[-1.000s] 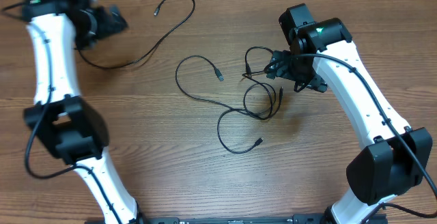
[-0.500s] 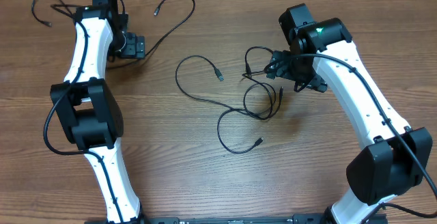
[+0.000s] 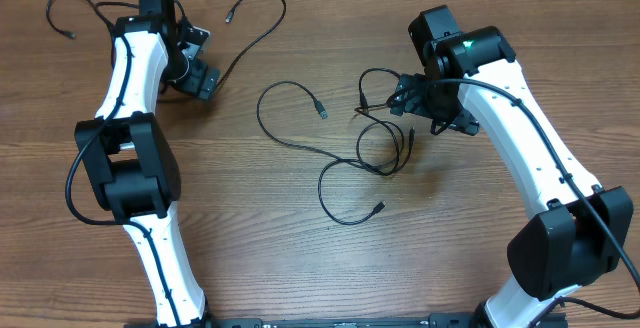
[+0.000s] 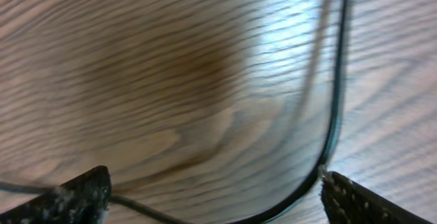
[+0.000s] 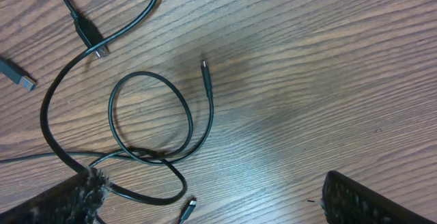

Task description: Untangle cables

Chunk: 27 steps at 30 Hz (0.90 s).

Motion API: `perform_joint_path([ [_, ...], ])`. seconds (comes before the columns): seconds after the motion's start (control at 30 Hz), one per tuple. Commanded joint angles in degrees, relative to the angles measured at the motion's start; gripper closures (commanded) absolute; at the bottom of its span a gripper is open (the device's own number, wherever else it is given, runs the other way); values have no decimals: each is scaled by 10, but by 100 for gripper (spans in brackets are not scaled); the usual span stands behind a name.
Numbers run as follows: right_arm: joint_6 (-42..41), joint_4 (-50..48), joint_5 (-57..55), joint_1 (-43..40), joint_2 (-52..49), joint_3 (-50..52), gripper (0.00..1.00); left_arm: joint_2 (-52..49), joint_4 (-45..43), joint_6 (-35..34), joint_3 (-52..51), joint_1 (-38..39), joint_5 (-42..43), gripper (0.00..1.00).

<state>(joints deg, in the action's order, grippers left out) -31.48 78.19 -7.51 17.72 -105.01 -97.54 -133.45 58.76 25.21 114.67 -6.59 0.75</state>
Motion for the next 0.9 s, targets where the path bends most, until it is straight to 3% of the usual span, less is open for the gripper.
perform_joint_path([
  [0.0,0,-1,-4,-1,17,-12,0,-5,6,71,-4,-14,98,0],
  [0.13,0,-1,-4,-1,17,-12,0,-5,21,116,-5,-24,134,0],
  [0.37,0,-1,-4,-1,17,-12,0,-5,5,125,-29,-29,81,7],
  [0.4,0,-1,-4,-1,17,-12,0,-5,3,125,-29,-29,81,10],
  [0.43,0,-1,-4,-1,17,-12,0,-5,-2,124,-29,-30,81,21],
  [0.47,0,-1,-4,-1,17,-12,0,-5,-8,116,-29,-30,80,40],
  [0.53,0,-1,-4,-1,17,-12,0,-5,-17,96,-29,-32,80,59],
  [0.73,0,-1,-4,-1,17,-12,0,-12,-19,93,-29,-33,50,66],
  [0.8,0,-1,-4,-1,17,-12,0,-14,-23,92,-29,-35,51,74],
  [0.87,0,-1,-4,-1,17,-12,0,-14,-33,82,-29,-38,50,92],
])
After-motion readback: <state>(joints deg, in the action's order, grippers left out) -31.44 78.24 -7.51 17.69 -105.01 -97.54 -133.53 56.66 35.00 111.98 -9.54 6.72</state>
